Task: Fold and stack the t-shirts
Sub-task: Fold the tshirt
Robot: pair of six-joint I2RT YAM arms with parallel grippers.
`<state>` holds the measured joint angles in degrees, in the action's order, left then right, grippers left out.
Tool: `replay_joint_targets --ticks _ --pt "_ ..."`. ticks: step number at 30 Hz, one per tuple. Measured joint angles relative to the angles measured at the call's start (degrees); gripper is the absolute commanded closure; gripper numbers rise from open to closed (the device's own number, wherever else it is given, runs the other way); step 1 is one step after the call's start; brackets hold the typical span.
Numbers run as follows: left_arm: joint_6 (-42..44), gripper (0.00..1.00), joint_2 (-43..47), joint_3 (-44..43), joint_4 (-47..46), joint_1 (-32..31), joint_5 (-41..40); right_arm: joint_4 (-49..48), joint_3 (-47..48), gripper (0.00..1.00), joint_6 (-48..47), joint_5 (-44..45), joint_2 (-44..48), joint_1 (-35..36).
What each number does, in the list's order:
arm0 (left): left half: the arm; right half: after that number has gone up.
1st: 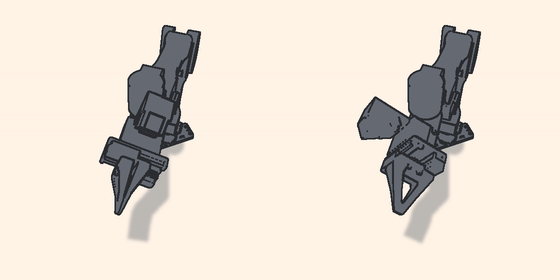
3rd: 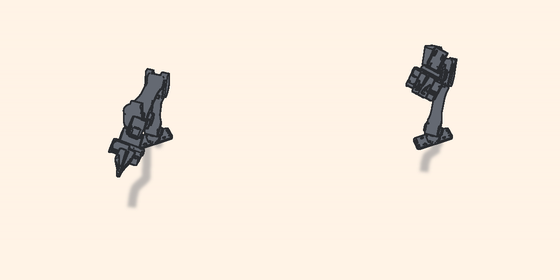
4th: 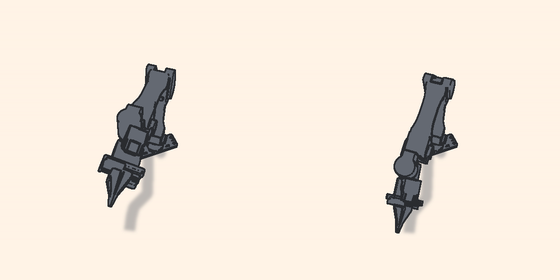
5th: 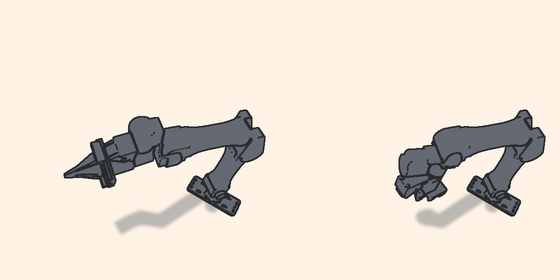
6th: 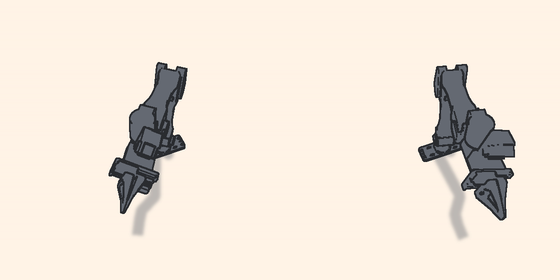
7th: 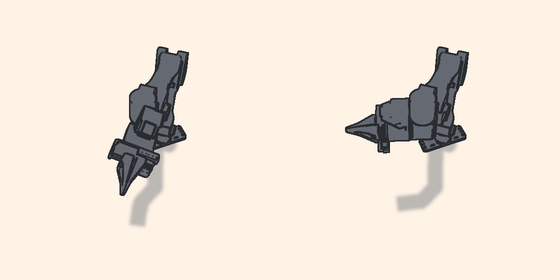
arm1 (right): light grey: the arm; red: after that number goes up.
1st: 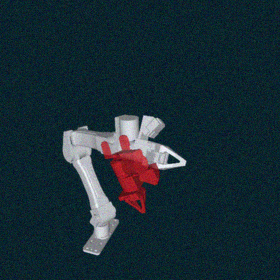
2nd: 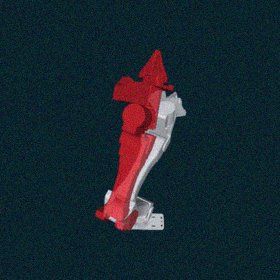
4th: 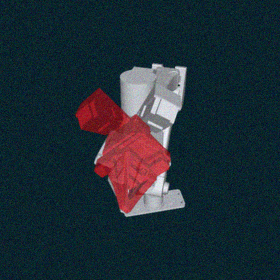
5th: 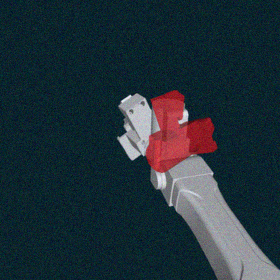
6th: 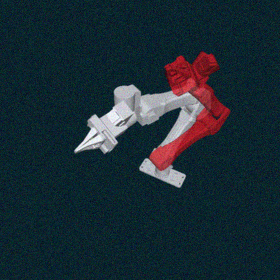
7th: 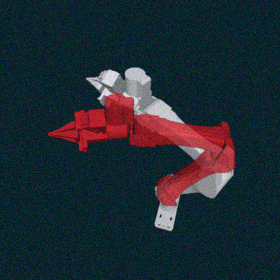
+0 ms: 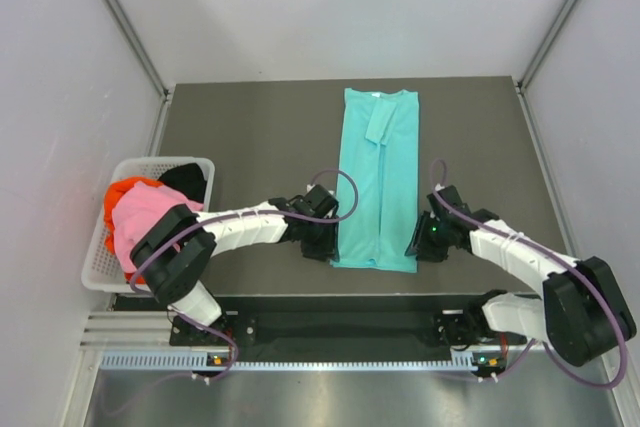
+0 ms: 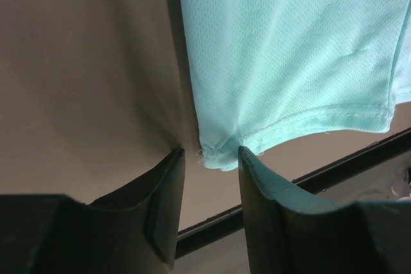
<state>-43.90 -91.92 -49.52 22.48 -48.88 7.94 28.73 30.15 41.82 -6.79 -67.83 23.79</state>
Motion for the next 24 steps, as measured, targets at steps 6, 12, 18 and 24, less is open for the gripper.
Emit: replay_joint_targets --ticks 6,12,18,24 --pt "-1.16 0.64 -0.63 -0.20 -0.42 -0.02 0.15 -2.40 -2.10 0.63 2.38 0.04 2.05 2.32" --pt "-1.44 0.70 -0.85 -0.20 -0.46 -0.02 0.11 -0.50 -2.86 0.63 2.78 2.08 4.68 2.73" --pt "-1.60 0.64 -0.81 -0.22 -0.35 -0.02 -0.09 4.70 -1.53 0.63 2.54 5.55 6.16 2.73" --pt "-1.81 0.62 -0.72 -0.31 -0.44 -0.02 0.15 3.48 -2.43 0.63 3.61 3.39 6.91 2.73"
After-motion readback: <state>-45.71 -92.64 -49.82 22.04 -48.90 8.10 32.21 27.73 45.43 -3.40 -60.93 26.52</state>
